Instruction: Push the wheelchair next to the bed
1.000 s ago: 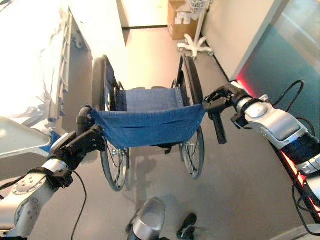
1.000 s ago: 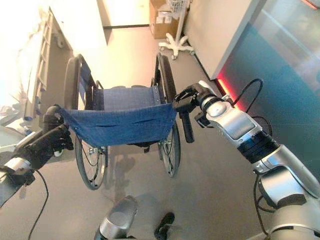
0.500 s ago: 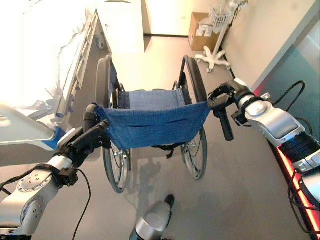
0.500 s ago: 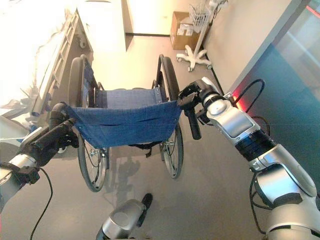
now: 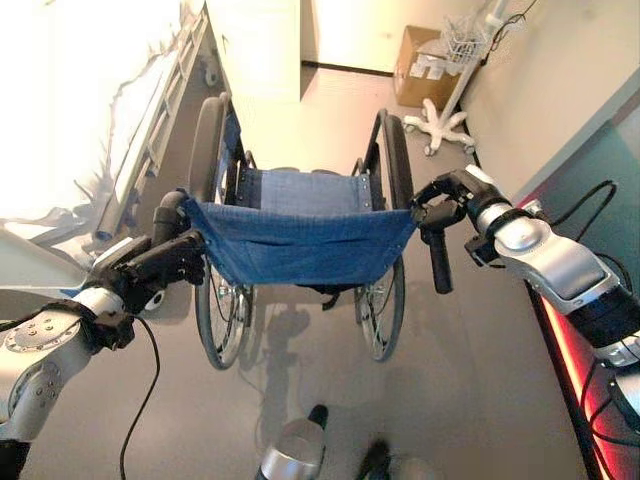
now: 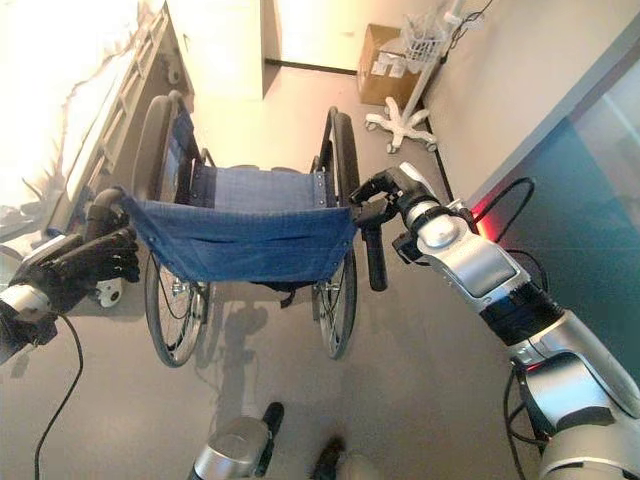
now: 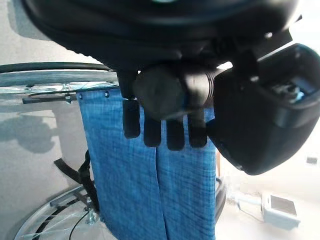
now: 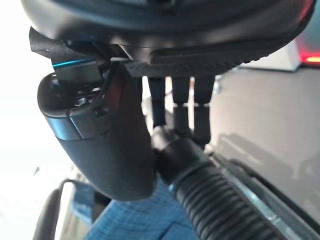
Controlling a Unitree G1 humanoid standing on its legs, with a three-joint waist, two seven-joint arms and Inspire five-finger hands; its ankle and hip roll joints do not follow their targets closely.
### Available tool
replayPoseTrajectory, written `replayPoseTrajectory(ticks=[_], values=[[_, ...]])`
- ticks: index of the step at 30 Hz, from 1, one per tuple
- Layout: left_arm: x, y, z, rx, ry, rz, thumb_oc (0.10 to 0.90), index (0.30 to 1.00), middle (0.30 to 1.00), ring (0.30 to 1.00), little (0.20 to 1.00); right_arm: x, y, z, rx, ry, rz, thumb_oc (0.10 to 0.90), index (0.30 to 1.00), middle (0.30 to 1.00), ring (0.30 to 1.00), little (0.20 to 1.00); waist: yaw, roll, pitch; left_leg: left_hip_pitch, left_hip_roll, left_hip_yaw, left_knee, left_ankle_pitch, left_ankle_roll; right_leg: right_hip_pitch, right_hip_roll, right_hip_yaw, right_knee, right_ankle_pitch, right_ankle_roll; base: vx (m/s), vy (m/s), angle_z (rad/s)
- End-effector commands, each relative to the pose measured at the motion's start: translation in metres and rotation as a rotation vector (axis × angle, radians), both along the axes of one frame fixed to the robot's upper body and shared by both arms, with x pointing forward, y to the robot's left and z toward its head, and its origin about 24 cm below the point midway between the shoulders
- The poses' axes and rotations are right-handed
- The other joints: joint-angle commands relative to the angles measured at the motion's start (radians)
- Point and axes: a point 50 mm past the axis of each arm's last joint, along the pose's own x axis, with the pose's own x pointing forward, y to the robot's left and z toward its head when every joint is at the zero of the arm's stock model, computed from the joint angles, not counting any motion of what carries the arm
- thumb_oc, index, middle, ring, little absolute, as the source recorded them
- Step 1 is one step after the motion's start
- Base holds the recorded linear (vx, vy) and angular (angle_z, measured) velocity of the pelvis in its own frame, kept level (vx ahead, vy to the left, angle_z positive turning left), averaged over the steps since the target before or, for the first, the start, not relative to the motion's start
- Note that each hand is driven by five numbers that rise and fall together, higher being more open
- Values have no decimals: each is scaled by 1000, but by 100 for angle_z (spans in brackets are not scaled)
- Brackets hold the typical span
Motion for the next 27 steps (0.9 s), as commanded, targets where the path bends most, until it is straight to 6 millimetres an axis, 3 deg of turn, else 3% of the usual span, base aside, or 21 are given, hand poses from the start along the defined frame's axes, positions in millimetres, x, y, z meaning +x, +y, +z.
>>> replayPoseTrajectory(ticks=[1, 3, 5, 6, 7, 8, 9, 13, 14, 15, 16, 18, 19, 20, 21, 25, 27], values=[[15, -23, 74, 50, -372, -132, 400, 300, 300, 300, 300, -6, -7, 91, -52, -314, -27, 400, 300, 300, 300, 300, -22, 27, -122, 125, 42, -222, -15, -90, -89, 15, 17, 9, -142, 264, -17, 419, -438, 61], [13, -22, 70, 56, -371, -145, 400, 300, 300, 300, 300, -5, -6, 91, -48, -307, -36, 400, 300, 300, 300, 300, -21, 11, -131, 134, 58, -226, -8, -74, -99, 46, 34, 13, -142, 262, -12, 326, -331, 45], [10, -27, 59, 51, -355, -167, 400, 300, 300, 300, 300, -1, -9, 90, -58, -277, -47, 400, 300, 300, 300, 300, -26, -3, -168, 134, 95, -243, 47, 11, -139, 85, 81, 4, -130, 214, -38, 374, -328, 62], [10, -27, 58, 50, -353, -168, 400, 300, 300, 300, 300, -1, -9, 90, -60, -274, -46, 400, 300, 300, 300, 300, -29, -2, -172, 136, 103, -243, 51, 24, -145, 88, 86, -1, -127, 205, -44, 292, -245, 74], [9, -29, 55, 43, -341, -175, 400, 300, 300, 300, 300, 1, -11, 89, -67, -255, -44, 400, 300, 300, 300, 300, -36, -4, -184, 134, 132, -223, 114, 117, -176, 111, 106, -28, -124, 175, -73, 177, -182, 65], [9, -30, 54, 45, -338, -175, 400, 300, 300, 300, 300, 1, -11, 87, -70, -249, -44, 400, 300, 300, 300, 300, -36, -5, -186, 122, 137, -214, 151, 158, -187, 126, 111, -41, -130, 169, -82, 245, -409, 50], [9, -31, 52, 72, -335, -165, 400, 300, 300, 300, 300, 3, -12, 83, -83, -237, -42, 400, 300, 300, 300, 300, -37, -24, -172, 33, 129, -157, 359, 234, -202, 180, 112, -80, -146, 154, -116, 147, -366, 24], [14, -30, 54, 74, -339, -125, 400, 300, 300, 300, 300, 3, -8, 74, -79, -234, -42, 400, 300, 300, 300, 300, -35, -27, -141, -136, 76, -90, 568, 195, -177, 228, 127, -104, -148, 134, -152, 132, -274, 1], [16, -23, 57, 83, -349, -80, 400, 300, 300, 300, 300, 1, -3, 71, -89, -236, -21, 400, 300, 300, 300, 300, -27, -14, -132, -184, 25, -70, 532, 140, -156, 251, 150, -90, -152, 124, -150, 188, -158, 8], [16, -21, 57, 84, -350, -73, 400, 300, 300, 300, 300, 1, -2, 71, -93, -236, -16, 400, 300, 300, 300, 300, -24, -11, -131, -185, 19, -66, 518, 131, -152, 257, 155, -84, -154, 121, -149, 281, -145, 34], [15, -14, 59, 81, -352, -55, 400, 300, 300, 300, 300, 0, 1, 71, -102, -238, 0, 400, 300, 300, 300, 300, -21, -2, -133, -165, 31, -33, 417, 124, -147, 274, 173, -85, -158, 112, -147, 215, -81, 31], [14, -11, 60, 80, -351, -49, 400, 300, 300, 300, 300, 1, 3, 72, -106, -237, 2, 400, 300, 300, 300, 300, -22, 7, -136, -142, 64, 10, 301, 146, -153, 294, 191, -96, -163, 98, -151, 278, -58, 16], [15, -7, 59, 87, -349, -50, 400, 300, 300, 300, 300, 5, 2, 72, -103, -237, -10, 400, 300, 300, 300, 300, -12, 20, -144, -136, 67, 14, 142, 166, -159, 316, 218, -101, -167, 77, -153, 308, -34, -3], [15, -7, 59, 88, -349, -51, 400, 300, 300, 300, 300, 6, 2, 71, -101, -237, -13, 400, 300, 300, 300, 300, -8, 21, -144, -132, 63, 14, 116, 171, -159, 322, 222, -99, -169, 73, -153, 424, -58, -6], [15, -8, 57, 93, -348, -52, 400, 300, 300, 300, 300, 9, 2, 69, -93, -234, -24, 400, 300, 300, 300, 300, 6, 31, -146, -152, 64, 30, 8, 216, -175, 358, 252, -100, -177, 49, -159, 255, -50, -6], [17, -10, 54, 93, -343, -47, 400, 300, 300, 300, 300, 11, -2, 59, -86, -218, -43, 400, 300, 300, 300, 300, 27, 46, -152, -193, 82, 96, -145, 311, -202, 439, 303, -104, -182, -11, -174, 368, -60, -7], [18, -9, 57, 97, -340, -38, 400, 300, 300, 300, 300, 10, -6, 55, -78, -208, -44, 400, 300, 300, 300, 300, 29, 51, -162, -196, 96, 90, -191, 337, -208, 459, 314, -95, -163, -42, -179, 404, 4, 39]])
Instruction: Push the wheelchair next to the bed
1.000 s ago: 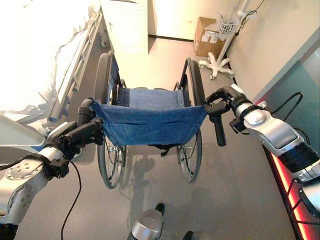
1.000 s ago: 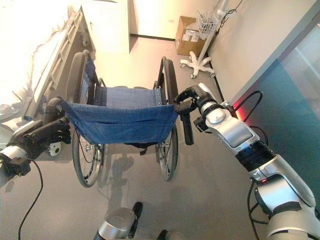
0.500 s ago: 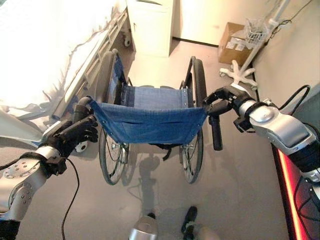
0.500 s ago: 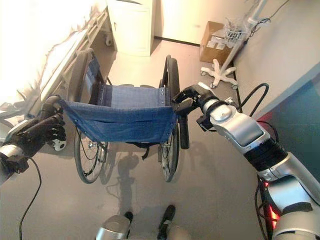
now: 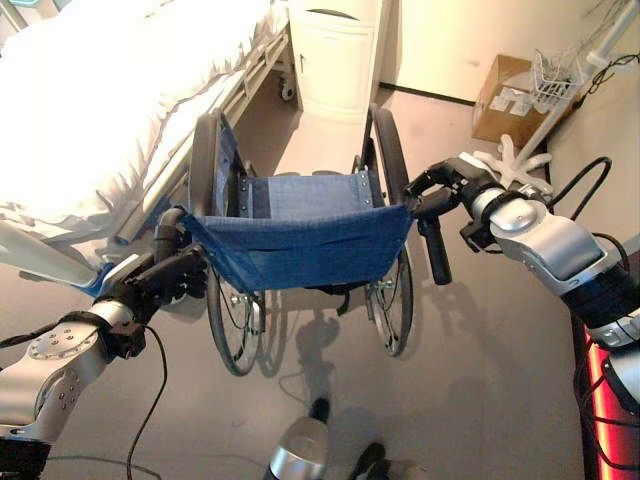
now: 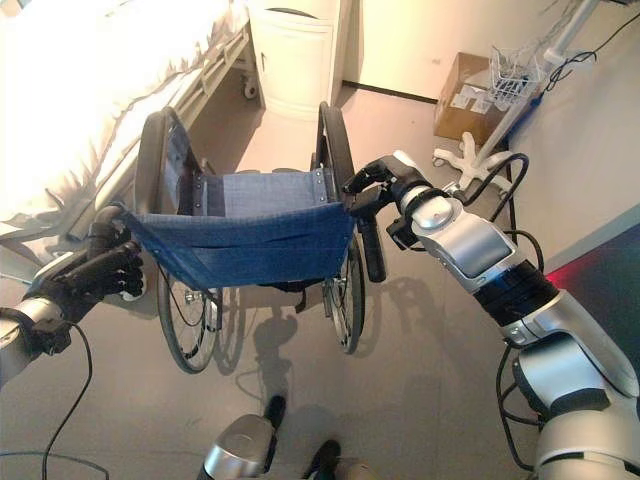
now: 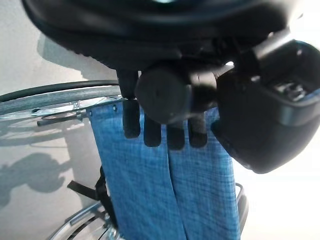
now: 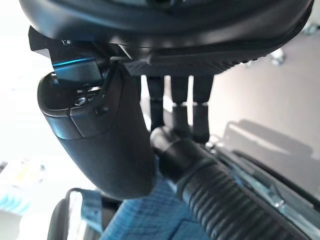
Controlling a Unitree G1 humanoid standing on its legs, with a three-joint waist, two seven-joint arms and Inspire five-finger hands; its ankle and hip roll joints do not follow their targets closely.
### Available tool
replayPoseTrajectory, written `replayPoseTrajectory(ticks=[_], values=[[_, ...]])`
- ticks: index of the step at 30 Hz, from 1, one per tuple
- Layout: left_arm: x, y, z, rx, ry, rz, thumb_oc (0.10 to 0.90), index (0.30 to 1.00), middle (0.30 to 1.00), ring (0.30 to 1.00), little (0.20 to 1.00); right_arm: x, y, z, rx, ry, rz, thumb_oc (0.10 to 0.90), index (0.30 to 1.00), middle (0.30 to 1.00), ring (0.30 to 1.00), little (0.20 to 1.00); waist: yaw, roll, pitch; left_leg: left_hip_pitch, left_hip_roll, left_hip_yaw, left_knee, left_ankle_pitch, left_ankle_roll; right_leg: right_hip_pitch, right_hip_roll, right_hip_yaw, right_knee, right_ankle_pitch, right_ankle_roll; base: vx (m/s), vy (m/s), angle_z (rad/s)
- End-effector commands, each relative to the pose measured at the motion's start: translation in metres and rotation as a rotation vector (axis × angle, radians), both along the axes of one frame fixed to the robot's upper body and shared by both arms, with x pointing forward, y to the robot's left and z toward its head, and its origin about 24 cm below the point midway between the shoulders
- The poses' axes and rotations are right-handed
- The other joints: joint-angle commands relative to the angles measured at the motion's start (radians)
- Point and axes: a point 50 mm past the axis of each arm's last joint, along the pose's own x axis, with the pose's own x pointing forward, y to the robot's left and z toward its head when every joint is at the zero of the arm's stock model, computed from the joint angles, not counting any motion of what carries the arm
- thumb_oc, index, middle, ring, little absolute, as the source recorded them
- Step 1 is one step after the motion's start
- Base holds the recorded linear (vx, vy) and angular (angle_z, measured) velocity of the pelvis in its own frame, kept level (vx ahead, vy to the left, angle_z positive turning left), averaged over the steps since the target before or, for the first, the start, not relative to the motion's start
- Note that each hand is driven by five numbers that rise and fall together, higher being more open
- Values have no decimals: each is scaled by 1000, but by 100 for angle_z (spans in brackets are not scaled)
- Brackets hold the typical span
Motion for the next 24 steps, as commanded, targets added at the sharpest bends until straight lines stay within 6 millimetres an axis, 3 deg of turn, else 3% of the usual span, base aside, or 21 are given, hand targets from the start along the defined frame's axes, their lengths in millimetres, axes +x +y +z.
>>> replayPoseTrajectory(ticks=[1, 5, 6, 8, 9, 11, 13, 14, 16, 17, 18, 19, 21, 24], values=[[16, -13, 80, 68, -381, -102, 400, 300, 300, 300, 300, -5, -19, 49, -79, -246, -50, 400, 300, 300, 300, 300, -63, 38, -153, -62, -21, -8, -436, 333, -32, 149, 115, -50, -92, 52, 47, 412, 45, 48], [18, -7, 89, 47, -388, -80, 400, 300, 300, 300, 300, -7, -24, 46, -86, -238, -43, 400, 300, 300, 300, 300, -71, 37, -174, -48, -17, 12, -430, 284, -13, 164, 103, -45, -45, 10, 59, 359, 92, 29], [20, -5, 95, 42, -398, -74, 400, 300, 300, 300, 300, -7, -23, 45, -85, -239, -43, 400, 300, 300, 300, 300, -70, 30, -181, -40, -33, 6, -414, 252, 7, 165, 86, -45, -4, 20, 80, 431, 126, 4], [24, -4, 103, 13, -405, -82, 400, 300, 300, 300, 300, -9, -26, 43, -77, -241, -57, 400, 300, 300, 300, 300, -67, 3, -181, -34, -73, 0, -376, 202, 53, 158, 50, -45, 103, 85, 130, 443, 138, -4], [28, -4, 104, 3, -400, -90, 400, 300, 300, 300, 300, -9, -26, 42, -73, -245, -66, 400, 300, 300, 300, 300, -67, -11, -181, -20, -100, -9, -373, 181, 83, 125, 26, -32, 218, 197, 190, 257, 102, -12], [30, -4, 106, 14, -397, -93, 400, 300, 300, 300, 300, -10, -27, 42, -65, -252, -69, 400, 300, 300, 300, 300, -71, -8, -181, 8, -108, -30, -381, 169, 100, 69, 15, -15, 355, 276, 231, 241, 90, -5], [33, -4, 109, 25, -395, -105, 400, 300, 300, 300, 300, -10, -28, 45, -40, -262, -65, 400, 300, 300, 300, 300, -74, 4, -180, 27, -110, -62, -364, 145, 112, -1, 17, 8, 510, 349, 249, 291, 75, 19], [33, -4, 109, 24, -396, -106, 400, 300, 300, 300, 300, -10, -27, 46, -38, -263, -62, 400, 300, 300, 300, 300, -76, 6, -179, 30, -111, -65, -360, 140, 113, -15, 13, 11, 520, 349, 245, 297, 72, 30], [35, -5, 110, 26, -394, -105, 400, 300, 300, 300, 300, -10, -24, 46, -37, -263, -51, 400, 300, 300, 300, 300, -83, 15, -174, 40, -115, -76, -346, 126, 117, -53, -20, 0, 507, 318, 223, 211, 10, 22], [35, -6, 111, 30, -401, -111, 400, 300, 300, 300, 300, -12, -21, 48, -45, -271, -49, 400, 300, 300, 300, 300, -96, 35, -160, 61, -108, -105, -344, 123, 110, -105, -35, -18, 396, 219, 179, 145, -56, 6], [35, -6, 111, 30, -402, -111, 400, 300, 300, 300, 300, -13, -21, 48, -45, -271, -50, 400, 300, 300, 300, 300, -100, 35, -158, 65, -109, -110, -344, 122, 108, -104, -36, -23, 383, 212, 176, 236, -128, 4], [33, -6, 112, 22, -410, -111, 400, 300, 300, 300, 300, -15, -23, 49, -47, -278, -53, 400, 300, 300, 300, 300, -108, 43, -145, 92, -104, -143, -347, 116, 97, -132, -51, -38, 259, 188, 153, 119, -112, 13], [32, -4, 113, 19, -417, -93, 400, 300, 300, 300, 300, -14, -26, 53, -42, -288, -47, 400, 300, 300, 300, 300, -124, 41, -124, 141, -87, -161, -358, 90, 87, -173, -81, -53, 136, 222, 151, 139, -156, 27], [31, -3, 105, 16, -391, -80, 400, 300, 300, 300, 300, -15, -24, 56, -38, -267, -38, 400, 300, 300, 300, 300, -137, 33, -119, 171, -70, -162, -370, 78, 80, -168, -78, -52, 90, 226, 157, 150, -80, 61]])
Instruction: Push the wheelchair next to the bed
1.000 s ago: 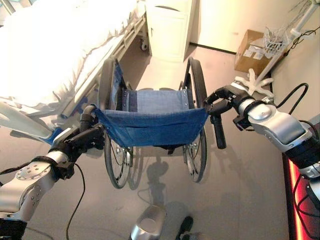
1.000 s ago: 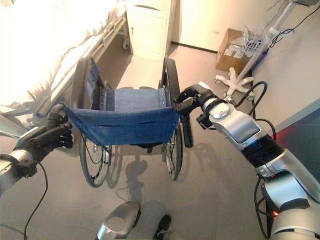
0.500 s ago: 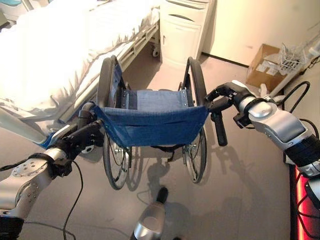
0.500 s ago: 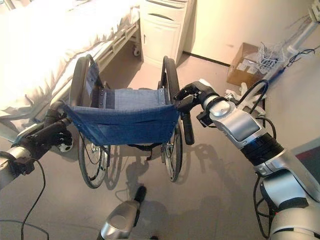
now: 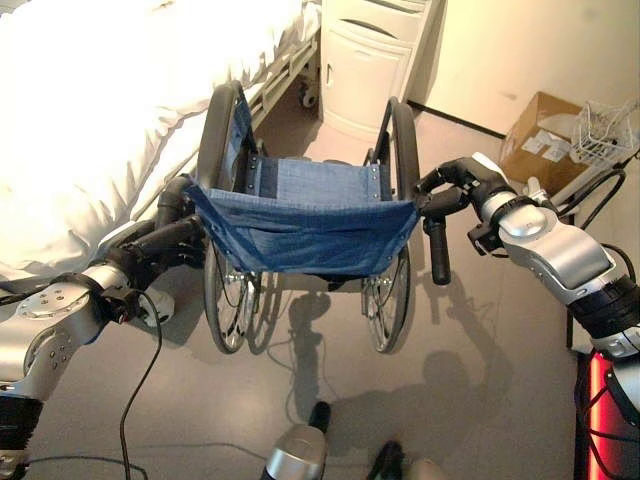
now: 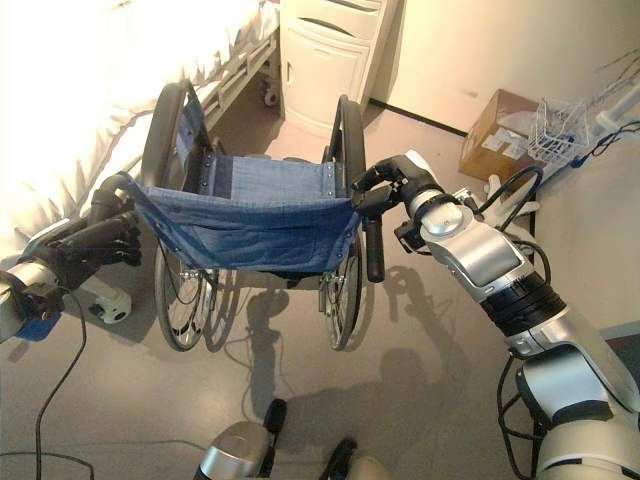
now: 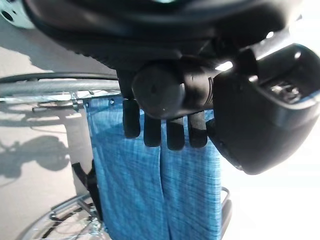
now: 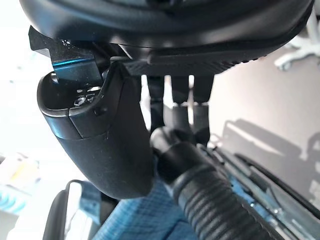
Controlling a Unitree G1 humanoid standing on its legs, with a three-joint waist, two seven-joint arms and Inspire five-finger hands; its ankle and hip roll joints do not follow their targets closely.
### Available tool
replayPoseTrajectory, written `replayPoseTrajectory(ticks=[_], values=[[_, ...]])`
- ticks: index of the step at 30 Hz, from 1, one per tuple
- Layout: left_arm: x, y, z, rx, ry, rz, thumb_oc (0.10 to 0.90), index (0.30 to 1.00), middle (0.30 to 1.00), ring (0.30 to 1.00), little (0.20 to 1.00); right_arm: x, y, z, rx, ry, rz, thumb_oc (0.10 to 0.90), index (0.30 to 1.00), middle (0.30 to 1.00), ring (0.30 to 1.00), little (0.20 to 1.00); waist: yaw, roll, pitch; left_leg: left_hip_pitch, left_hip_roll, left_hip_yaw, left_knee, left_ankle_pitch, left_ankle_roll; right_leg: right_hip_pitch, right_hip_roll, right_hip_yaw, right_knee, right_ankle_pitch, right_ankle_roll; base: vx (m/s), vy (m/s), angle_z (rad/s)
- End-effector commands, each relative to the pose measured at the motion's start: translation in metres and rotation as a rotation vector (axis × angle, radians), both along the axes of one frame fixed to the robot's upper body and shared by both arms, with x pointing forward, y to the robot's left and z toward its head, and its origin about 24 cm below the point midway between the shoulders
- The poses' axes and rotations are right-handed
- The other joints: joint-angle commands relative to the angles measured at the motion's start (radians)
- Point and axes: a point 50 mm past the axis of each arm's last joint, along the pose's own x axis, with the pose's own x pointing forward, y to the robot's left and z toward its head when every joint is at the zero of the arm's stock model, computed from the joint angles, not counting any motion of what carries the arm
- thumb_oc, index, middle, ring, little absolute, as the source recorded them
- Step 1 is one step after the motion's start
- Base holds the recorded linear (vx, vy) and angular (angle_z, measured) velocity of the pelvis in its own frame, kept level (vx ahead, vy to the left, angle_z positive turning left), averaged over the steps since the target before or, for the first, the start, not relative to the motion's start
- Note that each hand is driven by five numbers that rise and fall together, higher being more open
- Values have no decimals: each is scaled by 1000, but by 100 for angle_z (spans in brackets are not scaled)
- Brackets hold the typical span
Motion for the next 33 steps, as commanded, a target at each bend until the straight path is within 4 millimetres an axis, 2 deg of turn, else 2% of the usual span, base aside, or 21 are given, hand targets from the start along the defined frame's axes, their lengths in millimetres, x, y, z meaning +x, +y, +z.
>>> replayPoseTrajectory(ticks=[1, 5, 9, 12, 17, 18, 19, 20, 21, 22, 23, 24, 33], values=[[7, -3, 66, 22, -331, -17, 400, 300, 300, 300, 300, -7, -8, 59, -77, -217, 5, 400, 300, 300, 300, 300, -51, 21, -125, -68, -6, -186, 76, -22, -112, 136, 119, 8, -171, 127, -42, 193, -57, 76], [3, -4, 59, 20, -320, 11, 400, 300, 300, 300, 300, -5, -9, 61, -84, -194, -1, 400, 300, 300, 300, 300, -39, -4, -145, -71, -2, -180, 64, -12, -135, 208, 138, 2, -282, 121, -57, 135, -22, 23], [4, -5, 52, 12, -320, 19, 400, 300, 300, 300, 300, -3, -1, 57, -84, -189, 10, 400, 300, 300, 300, 300, -36, -12, -144, -84, 2, -171, 66, -13, -142, 233, 145, 0, -315, 116, -65, 35, -19, -13], [2, -7, 47, 25, -311, 13, 400, 300, 300, 300, 300, -5, -3, 54, -92, -178, 7, 400, 300, 300, 300, 300, -35, -11, -146, -83, 1, -170, 66, -15, -142, 247, 146, 2, -325, 113, -68, 57, 6, -7], [-1, -3, 50, 22, -334, 45, 400, 300, 300, 300, 300, -6, -4, 48, -83, -170, -9, 400, 300, 300, 300, 300, -33, -3, -151, -72, 2, -165, 66, -25, -138, 259, 143, -7, -319, 102, -69, 42, -3, -12], [-1, -3, 50, 24, -333, 45, 400, 300, 300, 300, 300, -6, -3, 47, -84, -171, -12, 571, 556, 556, 556, 556, -32, -3, -151, -72, 2, -165, 67, -26, -137, 260, 143, -8, -319, 101, -69, 28, -15, -6], [-2, -2, 50, 27, -329, 46, 400, 300, 300, 300, 300, -6, -4, 47, -85, -170, -16, 671, 707, 707, 707, 707, -31, -3, -151, -69, 2, -164, 68, -28, -137, 263, 142, -10, -319, 100, -70, 24, -15, -4], [-2, -2, 49, 29, -326, 48, 400, 300, 300, 300, 300, -6, -4, 46, -86, -168, -20, 715, 773, 773, 773, 773, -30, -4, -152, -68, 2, -163, 68, -29, -136, 266, 142, -11, -320, 99, -70, 27, -12, -4], [-2, -1, 48, 28, -324, 51, 458, 387, 387, 387, 387, -6, -5, 46, -84, -166, -26, 773, 860, 860, 860, 860, -29, -3, -153, -65, 3, -163, 66, -30, -136, 269, 142, -13, -322, 99, -70, 17, -4, -4], [-3, 0, 48, 28, -322, 53, 485, 427, 427, 427, 427, -6, -5, 46, -83, -165, -29, 800, 900, 900, 900, 900, -29, -3, -153, -64, 3, -162, 66, -30, -136, 270, 142, -13, -322, 99, -70, 0, 0, 0], [-4, 2, 47, 28, -320, 62, 718, 778, 778, 778, 778, -5, -7, 44, -83, -162, -37, 800, 900, 900, 900, 900, -29, -1, -154, -61, 4, -162, 64, -30, -136, 274, 142, -14, -325, 98, -70, 0, 0, 0], [-5, 3, 47, 32, -319, 70, 800, 900, 900, 900, 900, -5, -8, 44, -81, -161, -45, 800, 900, 900, 900, 900, -28, 0, -155, -60, 3, -162, 63, -31, -136, 278, 142, -14, -328, 97, -70, 0, 0, 0], [-14, 16, 57, 76, -353, 133, 800, 900, 900, 900, 900, -8, -20, 48, -57, -186, -106, 800, 900, 900, 900, 900, -25, -5, -161, -45, 6, -159, 46, -30, -139, 295, 146, -19, -347, 98, -69, 1, 0, -5]])
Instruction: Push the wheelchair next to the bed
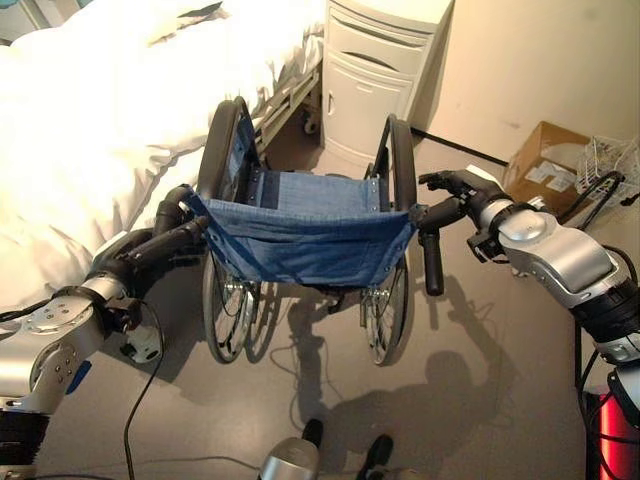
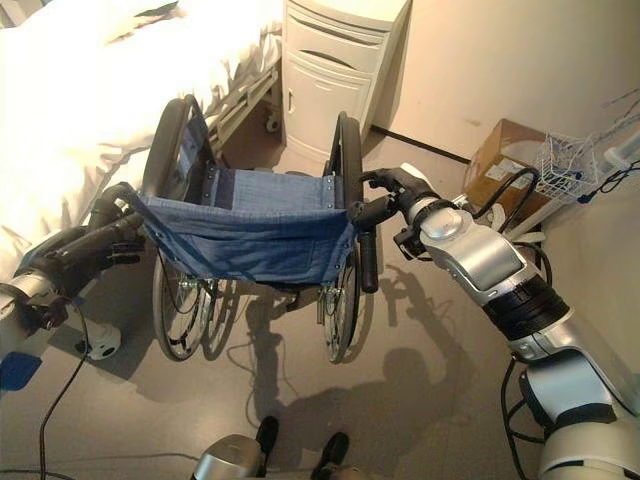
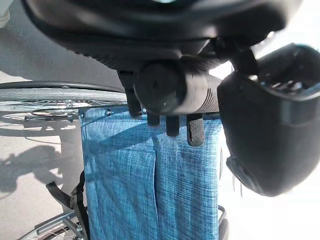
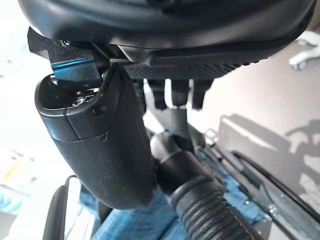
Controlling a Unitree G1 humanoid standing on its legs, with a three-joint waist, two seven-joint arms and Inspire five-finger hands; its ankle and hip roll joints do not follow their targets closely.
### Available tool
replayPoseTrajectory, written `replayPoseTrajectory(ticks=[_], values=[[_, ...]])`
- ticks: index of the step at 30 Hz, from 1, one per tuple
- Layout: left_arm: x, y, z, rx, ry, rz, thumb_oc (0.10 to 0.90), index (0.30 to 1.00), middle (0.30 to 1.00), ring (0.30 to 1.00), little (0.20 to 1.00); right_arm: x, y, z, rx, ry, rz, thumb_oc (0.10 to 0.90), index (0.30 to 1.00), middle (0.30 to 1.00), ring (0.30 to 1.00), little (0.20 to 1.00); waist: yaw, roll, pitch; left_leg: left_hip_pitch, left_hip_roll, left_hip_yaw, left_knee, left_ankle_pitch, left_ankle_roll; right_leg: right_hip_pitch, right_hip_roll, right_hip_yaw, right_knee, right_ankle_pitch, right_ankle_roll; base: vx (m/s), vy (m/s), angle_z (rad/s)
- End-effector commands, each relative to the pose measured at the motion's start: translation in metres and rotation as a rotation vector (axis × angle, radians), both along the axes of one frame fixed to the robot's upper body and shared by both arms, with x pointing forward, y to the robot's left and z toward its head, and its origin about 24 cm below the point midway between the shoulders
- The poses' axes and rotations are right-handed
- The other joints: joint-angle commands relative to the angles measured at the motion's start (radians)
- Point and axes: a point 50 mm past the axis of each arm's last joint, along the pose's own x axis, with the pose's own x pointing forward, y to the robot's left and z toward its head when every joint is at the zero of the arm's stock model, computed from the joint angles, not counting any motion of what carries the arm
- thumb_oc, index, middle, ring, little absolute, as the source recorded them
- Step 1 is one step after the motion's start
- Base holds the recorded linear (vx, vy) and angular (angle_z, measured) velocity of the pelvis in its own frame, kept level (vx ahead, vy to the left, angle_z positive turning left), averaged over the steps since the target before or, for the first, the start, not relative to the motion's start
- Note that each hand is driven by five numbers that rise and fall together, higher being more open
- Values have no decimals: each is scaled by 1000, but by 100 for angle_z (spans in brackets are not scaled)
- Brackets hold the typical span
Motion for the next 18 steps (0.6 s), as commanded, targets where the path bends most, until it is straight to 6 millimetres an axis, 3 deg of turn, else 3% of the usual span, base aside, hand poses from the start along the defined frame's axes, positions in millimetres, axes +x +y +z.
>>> replayPoseTrajectory(ticks=[1, 18], values=[[-7, 16, 72, 100, -350, 55, 800, 900, 900, 900, 900, -4, -27, 51, -57, -255, -129, 800, 900, 900, 900, 900, -45, 21, -116, -48, 14, -101, 49, -12, -102, 129, 52, -23, -23, -31, 25, 0, 0, 0], [-46, 55, 104, 357, -442, 278, 800, 900, 900, 900, 900, -30, -68, 67, 68, -393, -286, 800, 900, 900, 900, 900, -57, 30, -123, -32, 24, -90, 17, -5, -109, 141, 59, -30, -35, -39, 23, 0, 0, 0]])
